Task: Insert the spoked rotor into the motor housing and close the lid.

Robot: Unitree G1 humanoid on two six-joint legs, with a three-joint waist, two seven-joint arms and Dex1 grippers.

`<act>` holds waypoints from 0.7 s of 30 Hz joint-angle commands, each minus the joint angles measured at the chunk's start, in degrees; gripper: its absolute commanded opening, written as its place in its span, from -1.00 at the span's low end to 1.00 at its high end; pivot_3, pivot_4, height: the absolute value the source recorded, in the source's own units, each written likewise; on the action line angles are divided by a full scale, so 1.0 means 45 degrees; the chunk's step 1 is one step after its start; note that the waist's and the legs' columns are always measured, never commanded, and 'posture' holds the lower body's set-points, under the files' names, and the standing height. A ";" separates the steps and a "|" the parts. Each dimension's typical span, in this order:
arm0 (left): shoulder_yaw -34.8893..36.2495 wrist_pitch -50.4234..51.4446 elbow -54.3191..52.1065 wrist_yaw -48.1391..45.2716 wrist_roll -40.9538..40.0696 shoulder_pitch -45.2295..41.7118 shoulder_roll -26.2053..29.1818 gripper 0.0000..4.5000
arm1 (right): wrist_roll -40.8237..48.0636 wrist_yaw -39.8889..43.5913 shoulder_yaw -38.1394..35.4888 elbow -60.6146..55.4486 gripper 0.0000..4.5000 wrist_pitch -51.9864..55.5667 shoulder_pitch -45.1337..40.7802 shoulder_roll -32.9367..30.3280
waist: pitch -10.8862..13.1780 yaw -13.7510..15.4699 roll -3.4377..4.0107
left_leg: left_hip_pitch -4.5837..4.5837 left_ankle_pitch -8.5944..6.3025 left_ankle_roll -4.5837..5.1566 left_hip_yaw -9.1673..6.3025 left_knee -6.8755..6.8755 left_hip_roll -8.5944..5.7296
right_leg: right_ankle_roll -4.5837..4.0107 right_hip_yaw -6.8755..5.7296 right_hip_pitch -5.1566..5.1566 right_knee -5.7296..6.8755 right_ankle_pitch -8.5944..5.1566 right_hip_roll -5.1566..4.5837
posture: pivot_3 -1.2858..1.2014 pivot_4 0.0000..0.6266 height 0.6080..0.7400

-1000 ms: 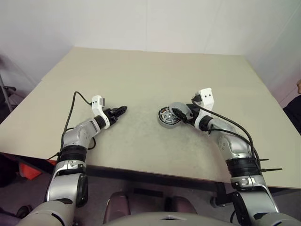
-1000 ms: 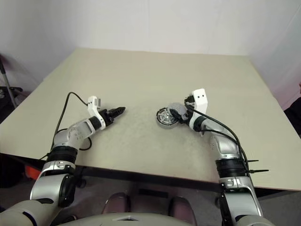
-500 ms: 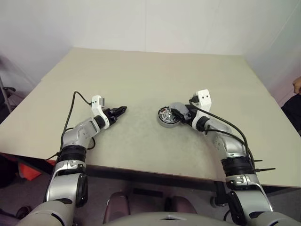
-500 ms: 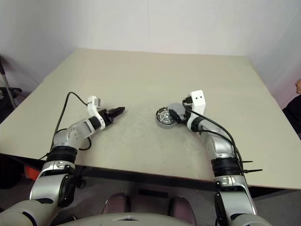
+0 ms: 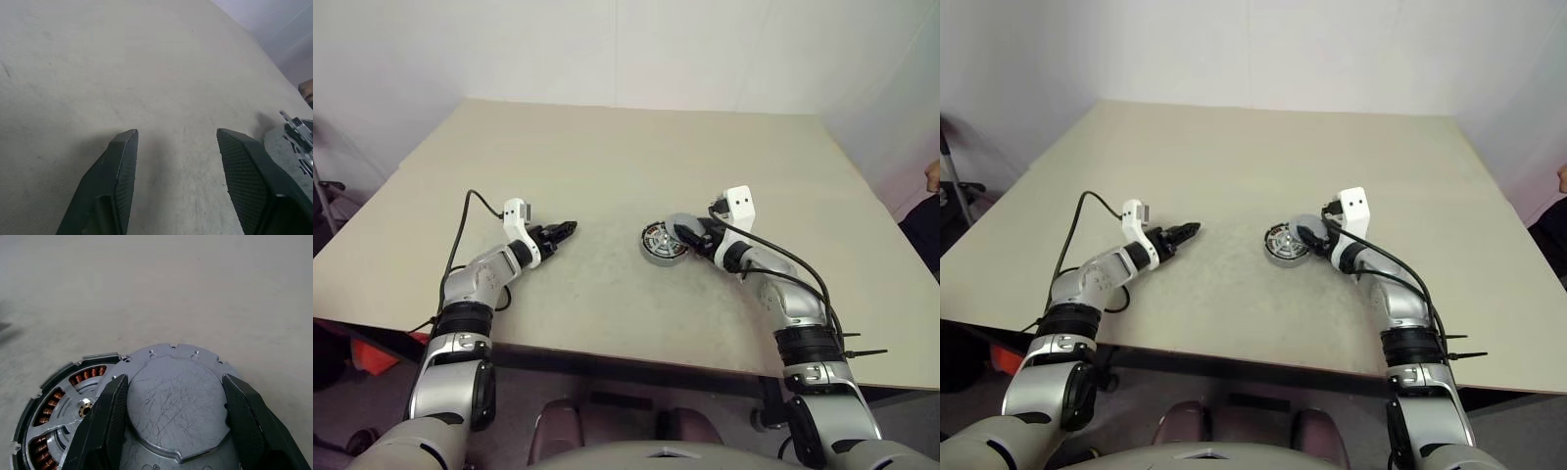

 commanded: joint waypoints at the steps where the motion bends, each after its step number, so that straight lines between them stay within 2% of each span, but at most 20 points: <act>1: 0.0081 -0.0253 -0.0197 -0.0011 0.0067 -0.0237 0.0127 0.21 | 0.0602 0.0685 -0.0067 -0.1811 0.31 -0.0205 -0.0079 0.0138 | 0.0001 -0.0006 0.0002 | -0.0004 0.0000 0.0000 0.0000 -0.0001 0.0000 | 0.0000 0.0000 -0.0005 0.0000 0.0000 0.0000 | 0.03 -1.00 1.00; 13: 0.0134 -0.0240 -0.0283 0.0011 0.0092 -0.0120 0.0138 0.21 | 0.0432 0.2368 0.0984 -0.3103 0.31 -0.0093 0.0694 -0.0187 | 0.0002 0.0026 0.0000 | -0.0023 0.0000 0.0003 0.0000 -0.0002 0.0002 | 0.0000 -0.0005 -0.0015 -0.0009 0.0000 -0.0001 | 0.03 -1.00 1.00; 21: 0.0140 -0.0203 -0.0317 0.0012 0.0125 -0.0099 0.0157 0.21 | 0.0288 0.2612 0.1145 -0.3118 0.31 -0.0093 0.0992 -0.0345 | 0.0002 0.0016 0.0000 | -0.0019 0.0000 0.0003 0.0000 -0.0003 0.0004 | 0.0000 -0.0005 -0.0014 -0.0007 0.0000 0.0000 | 0.03 -1.00 1.00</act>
